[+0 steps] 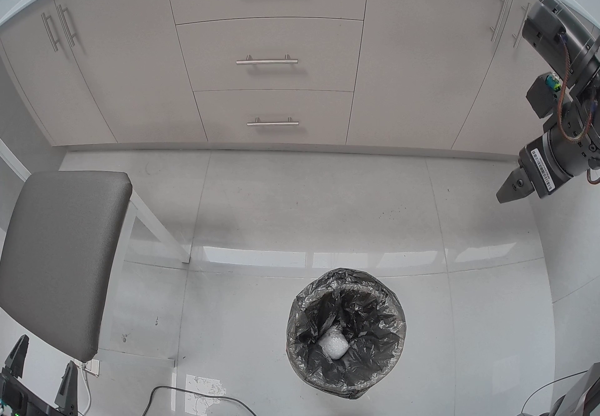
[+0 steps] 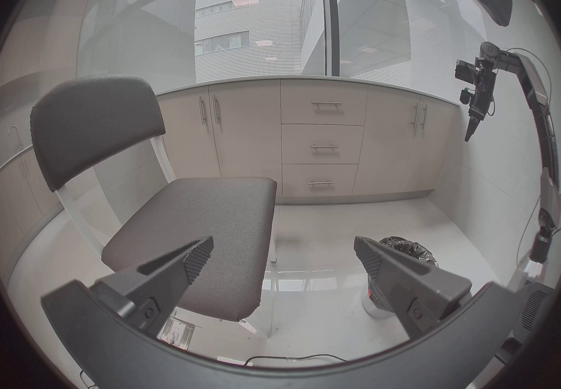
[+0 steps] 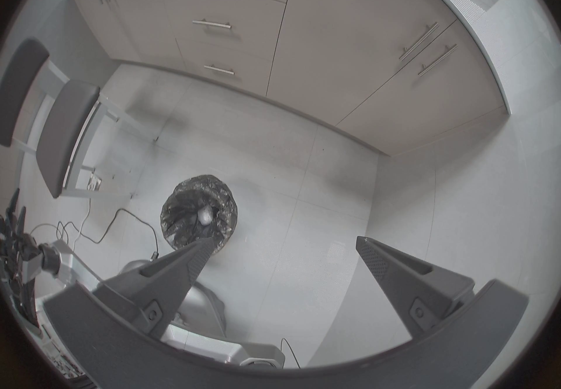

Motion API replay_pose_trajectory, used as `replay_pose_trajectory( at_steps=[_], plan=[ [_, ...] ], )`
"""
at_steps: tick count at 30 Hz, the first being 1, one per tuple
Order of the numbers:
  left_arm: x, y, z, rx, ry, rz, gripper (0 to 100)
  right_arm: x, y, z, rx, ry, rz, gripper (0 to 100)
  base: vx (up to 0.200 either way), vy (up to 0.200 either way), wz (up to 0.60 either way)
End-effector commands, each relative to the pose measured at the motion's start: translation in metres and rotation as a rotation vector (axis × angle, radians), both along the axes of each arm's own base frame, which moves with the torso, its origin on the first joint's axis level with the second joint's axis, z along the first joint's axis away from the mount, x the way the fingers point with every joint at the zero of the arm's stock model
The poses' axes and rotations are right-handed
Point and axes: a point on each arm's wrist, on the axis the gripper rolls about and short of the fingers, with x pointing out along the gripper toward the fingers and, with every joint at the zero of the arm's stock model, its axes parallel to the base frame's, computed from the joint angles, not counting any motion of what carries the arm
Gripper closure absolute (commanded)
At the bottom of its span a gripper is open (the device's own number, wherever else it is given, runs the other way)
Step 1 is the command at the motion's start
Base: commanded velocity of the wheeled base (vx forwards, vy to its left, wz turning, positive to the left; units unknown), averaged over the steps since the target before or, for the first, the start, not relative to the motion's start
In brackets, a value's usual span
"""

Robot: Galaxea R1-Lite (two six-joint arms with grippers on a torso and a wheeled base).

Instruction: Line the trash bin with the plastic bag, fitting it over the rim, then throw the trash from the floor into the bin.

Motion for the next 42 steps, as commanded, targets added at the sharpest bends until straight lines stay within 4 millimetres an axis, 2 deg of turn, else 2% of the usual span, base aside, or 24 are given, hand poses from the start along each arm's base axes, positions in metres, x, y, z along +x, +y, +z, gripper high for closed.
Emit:
replay_pose_trajectory(
  at_steps=[1,7,9,11,12,13,17,22,26,27,28,29,30,36,38,39,42],
  plan=[
    [0.000,0.000,-0.005,0.000,0.004,0.000,0,-0.003,0.005,-0.001,-0.001,0.006,0.025,0,0.000,0.000,0.00],
    [0.000,0.000,-0.005,0.000,0.004,0.000,0,-0.010,-0.003,0.006,-0.021,-0.028,0.003,0,0.000,0.000,0.00],
    [0.000,0.000,-0.005,0.000,0.004,0.000,0,-0.024,-0.019,0.018,-0.104,-0.124,-0.071,0,0.000,0.000,0.00],
    [0.000,0.000,-0.005,0.000,0.004,0.000,0,-0.026,-0.022,0.020,-0.120,-0.141,-0.090,0,0.000,0.000,0.00],
    [0.000,0.000,-0.005,0.000,0.004,0.000,0,-0.051,-0.042,0.034,-0.193,-0.226,-0.162,0,0.000,0.000,0.00],
    [0.000,0.000,-0.005,0.000,0.004,0.000,0,-0.067,-0.052,0.040,-0.206,-0.259,-0.174,0,0.000,0.000,0.00],
    [0.000,0.000,-0.005,0.000,0.004,0.000,0,-0.112,-0.089,0.058,-0.224,-0.325,-0.159,0,0.000,0.000,0.00],
    [0.000,0.000,-0.005,0.000,0.004,0.000,0,-0.150,-0.122,0.066,-0.237,-0.376,-0.255,0,0.000,0.000,0.00],
    [0.000,0.000,-0.005,0.000,0.004,0.000,0,-0.204,-0.147,0.069,-0.198,-0.445,-0.345,0,0.000,0.000,0.00],
    [0.000,0.000,-0.005,0.000,0.004,0.000,0,-0.205,-0.147,0.069,-0.197,-0.446,-0.344,0,0.000,0.000,0.00],
    [0.000,0.000,-0.005,0.000,0.004,0.000,0,-0.238,-0.152,0.066,-0.162,-0.483,-0.317,0,0.000,0.000,0.00],
    [0.000,0.000,-0.005,0.000,0.003,0.000,0,-0.239,-0.153,0.066,-0.161,-0.485,-0.313,0,0.000,0.000,0.00],
    [0.000,0.000,-0.005,0.000,0.004,0.000,0,-0.270,-0.153,0.061,-0.127,-0.534,-0.283,0,0.000,0.000,0.00],
    [0.000,0.000,-0.005,0.000,0.004,0.000,0,-0.363,-0.136,0.033,-0.040,-0.753,-0.176,0,0.000,0.000,0.00],
    [0.000,0.000,-0.005,0.000,0.004,0.001,0,-0.388,-0.131,0.021,-0.014,-0.822,-0.090,0,0.000,0.000,0.00],
    [0.000,0.000,-0.005,0.000,0.004,0.000,0,-0.393,-0.131,0.018,-0.007,-0.835,-0.069,0,0.000,0.000,0.00],
    [0.000,0.000,-0.005,0.000,0.004,0.000,0,-0.424,-0.128,-0.001,0.032,-0.925,0.022,0,0.000,0.000,0.00]
  ],
)
